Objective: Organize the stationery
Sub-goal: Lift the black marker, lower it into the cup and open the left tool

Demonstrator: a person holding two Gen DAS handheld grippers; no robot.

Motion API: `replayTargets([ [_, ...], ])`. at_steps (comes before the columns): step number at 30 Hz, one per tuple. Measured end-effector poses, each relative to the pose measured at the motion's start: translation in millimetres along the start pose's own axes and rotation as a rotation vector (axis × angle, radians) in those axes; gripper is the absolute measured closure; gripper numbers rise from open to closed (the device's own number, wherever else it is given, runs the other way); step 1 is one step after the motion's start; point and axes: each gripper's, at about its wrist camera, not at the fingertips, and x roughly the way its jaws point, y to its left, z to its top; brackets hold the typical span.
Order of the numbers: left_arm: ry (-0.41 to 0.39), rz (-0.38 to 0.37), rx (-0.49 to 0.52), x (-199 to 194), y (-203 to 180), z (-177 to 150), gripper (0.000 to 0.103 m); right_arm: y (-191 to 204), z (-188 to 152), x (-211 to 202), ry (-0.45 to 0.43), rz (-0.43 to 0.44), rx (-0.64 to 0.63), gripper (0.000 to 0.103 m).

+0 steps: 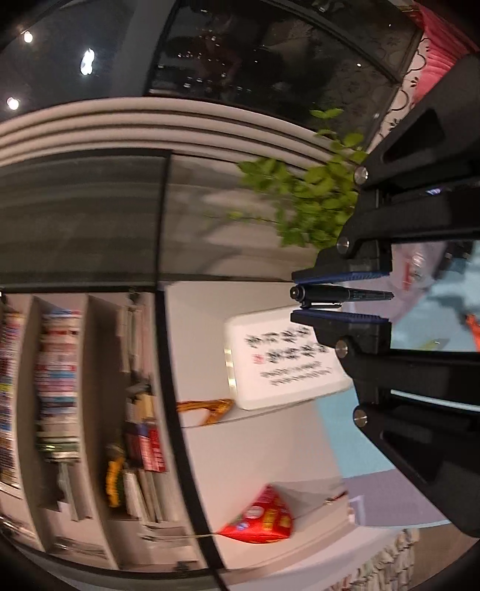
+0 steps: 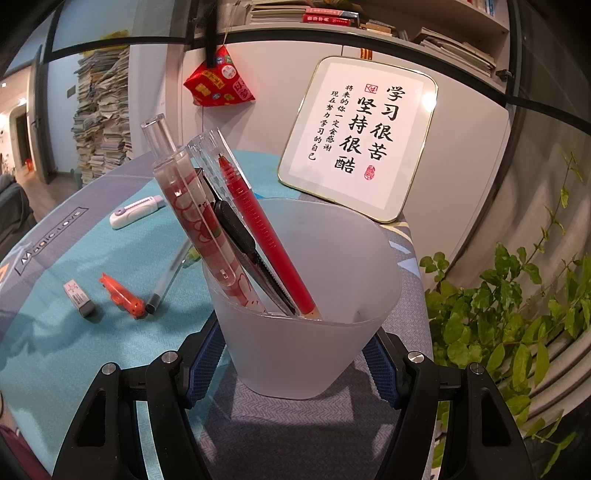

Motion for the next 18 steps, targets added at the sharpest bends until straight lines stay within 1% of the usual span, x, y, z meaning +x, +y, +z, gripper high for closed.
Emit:
replayTargets([
  [2, -0.002, -0.037, -0.01, 3.8, -5.3, 6.6, 0.091, 0.4, 0.0, -0.1, 0.0, 0.0, 0.0, 0.032],
  [6, 0.043, -0.059, -0.004, 21.4, -16.0, 4.5, 0.091, 0.4, -0.2, -0.1, 0.0, 0.0, 0.0, 0.032],
  [8, 0.094, -0.071, -0.002, 35.1, -20.6, -3.4, 0.091, 0.1, -0.2, 0.0, 0.0, 0.0, 0.0, 0.032],
  [11, 0.159, -0.069, -0.007, 53.2, -24.1, -16.7, 0.091, 0.4, -0.2, 0.0, 0.0, 0.0, 0.0, 0.032],
  [16, 0.271, -0.068, -0.039, 82.2, -21.1, -42.1, 0.091, 0.4, -0.1, 0.0, 0.0, 0.0, 0.0, 0.032],
  [18, 0.295, -0.068, -0.049, 88.9, -20.1, -48.4, 0.091, 0.1, -0.2, 0.1, 0.0, 0.0, 0.0, 0.032],
])
